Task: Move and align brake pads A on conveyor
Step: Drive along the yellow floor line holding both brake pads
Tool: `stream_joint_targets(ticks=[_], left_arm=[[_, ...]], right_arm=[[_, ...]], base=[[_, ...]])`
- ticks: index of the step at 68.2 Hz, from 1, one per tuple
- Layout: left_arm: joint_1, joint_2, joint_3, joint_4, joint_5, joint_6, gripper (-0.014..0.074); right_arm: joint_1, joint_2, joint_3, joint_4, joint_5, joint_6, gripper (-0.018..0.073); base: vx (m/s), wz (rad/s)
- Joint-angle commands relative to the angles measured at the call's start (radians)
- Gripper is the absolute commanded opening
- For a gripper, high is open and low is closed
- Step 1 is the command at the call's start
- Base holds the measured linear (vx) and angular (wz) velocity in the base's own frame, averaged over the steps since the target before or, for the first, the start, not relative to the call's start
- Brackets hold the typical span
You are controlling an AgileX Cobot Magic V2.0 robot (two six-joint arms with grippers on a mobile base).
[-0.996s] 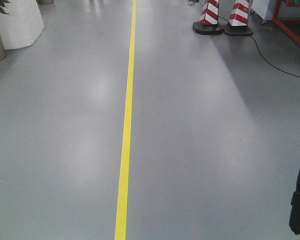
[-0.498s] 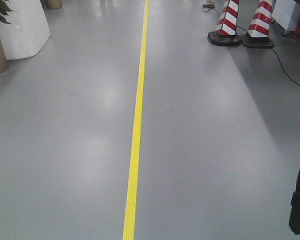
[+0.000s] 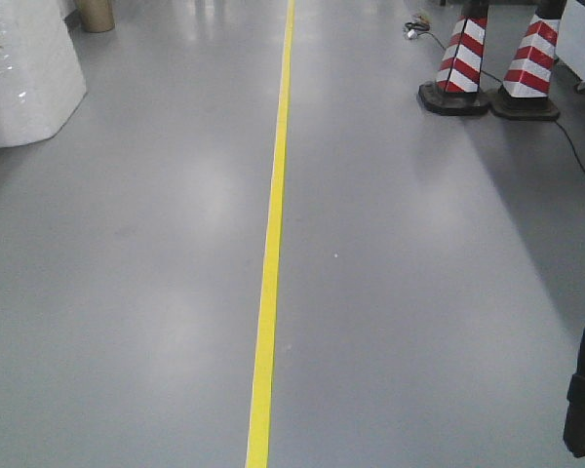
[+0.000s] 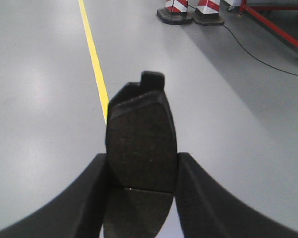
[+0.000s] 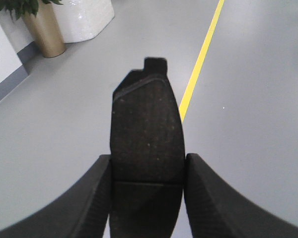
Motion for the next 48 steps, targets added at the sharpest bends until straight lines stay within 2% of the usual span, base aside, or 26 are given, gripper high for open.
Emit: stream_joint_targets(ticks=[1,48], left_arm=[[-0.004,0.009,-0.029,0.001,-0.092,-0.005,-0.0006],[-0.004,0.009,-0.029,0.001,-0.092,-0.005,-0.0006]], right_arm=[[-0.001,0.005,-0.031,-0.022,-0.073,-0.008,-0.0004],[-0.001,0.005,-0.031,-0.022,-0.069,-0.008,-0.0004]], base=[[0.73,-0.07],[0.75,-0.08]])
